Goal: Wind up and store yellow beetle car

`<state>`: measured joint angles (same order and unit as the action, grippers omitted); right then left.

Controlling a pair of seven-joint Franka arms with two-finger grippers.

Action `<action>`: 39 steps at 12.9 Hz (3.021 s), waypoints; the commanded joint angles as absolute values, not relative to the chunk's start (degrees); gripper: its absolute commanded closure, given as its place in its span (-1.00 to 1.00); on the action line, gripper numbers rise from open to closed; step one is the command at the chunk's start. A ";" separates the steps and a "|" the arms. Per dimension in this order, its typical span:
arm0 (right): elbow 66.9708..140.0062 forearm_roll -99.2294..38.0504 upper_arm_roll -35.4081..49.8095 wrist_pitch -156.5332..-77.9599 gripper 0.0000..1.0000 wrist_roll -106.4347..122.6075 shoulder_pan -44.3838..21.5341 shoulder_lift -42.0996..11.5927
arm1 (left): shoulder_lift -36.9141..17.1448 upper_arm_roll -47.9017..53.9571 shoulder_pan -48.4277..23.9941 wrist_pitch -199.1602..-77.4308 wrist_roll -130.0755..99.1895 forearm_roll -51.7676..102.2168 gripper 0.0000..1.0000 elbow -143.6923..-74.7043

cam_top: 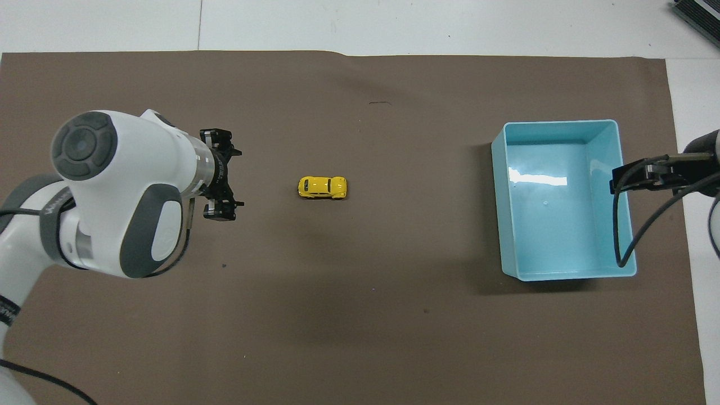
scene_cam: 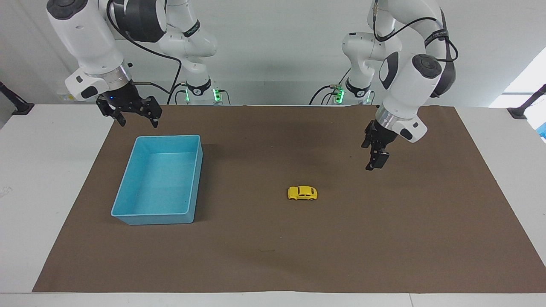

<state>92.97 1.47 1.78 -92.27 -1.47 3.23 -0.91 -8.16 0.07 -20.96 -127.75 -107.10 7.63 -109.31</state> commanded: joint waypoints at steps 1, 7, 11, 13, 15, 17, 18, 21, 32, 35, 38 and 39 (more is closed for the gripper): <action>93.96 0.79 2.20 -92.64 -1.00 -1.85 3.78 0.09 | -12.64 -0.79 -24.94 -131.56 -113.19 8.26 -1.00 -107.23; 94.04 0.79 2.20 -92.72 -1.00 -1.85 3.78 0.09 | -22.57 -0.70 -29.96 -139.83 -118.74 11.60 -1.00 -103.55; 93.96 0.79 2.11 -92.64 -1.00 -1.85 3.78 0.09 | -28.92 -0.62 -31.55 -139.83 -118.74 13.01 -1.00 -98.88; 93.96 0.79 2.20 -92.72 -1.00 -1.93 3.78 0.09 | -28.92 -0.62 -31.29 -139.75 -118.48 13.45 -0.58 -98.96; 93.96 0.79 2.20 -92.64 -1.00 -1.85 3.78 0.09 | -28.92 -0.62 -31.11 -139.48 -117.86 13.62 0.55 -99.49; 93.96 0.79 2.20 -92.72 -1.00 -1.85 3.78 0.09 | -28.83 -0.62 -31.11 -139.13 -116.47 13.71 0.80 -99.93; 94.04 0.79 2.20 -92.64 -1.00 -1.85 3.78 0.09 | -28.74 -0.62 -30.85 -139.04 -115.41 13.71 0.84 -100.54; 94.04 0.79 2.20 -92.72 -1.00 -1.85 3.78 0.09 | -28.13 -0.62 -29.45 -138.34 -110.94 13.71 0.84 -102.47; 93.96 0.79 2.20 -92.72 -1.00 -1.85 3.78 0.09 | -25.40 -0.70 -19.43 -135.18 -95.27 13.71 0.73 -109.07; 93.96 0.79 2.20 -92.64 -1.00 -1.85 3.78 0.09 | -25.40 -0.70 -19.51 -134.22 -95.45 13.71 0.31 -108.64; 94.04 0.79 2.20 -92.72 -1.00 -1.85 3.78 0.09 | -23.13 -0.79 -19.60 -128.44 -95.54 13.62 -1.00 -106.01; 93.96 0.79 2.20 -92.72 -1.00 -1.85 3.78 0.09 | -20.77 -0.70 -19.77 -126.06 -95.54 13.62 -1.00 -105.82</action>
<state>92.97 1.47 1.78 -92.27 -1.47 3.23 -0.90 -23.75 -0.63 -19.93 -130.88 -96.50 13.41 -106.39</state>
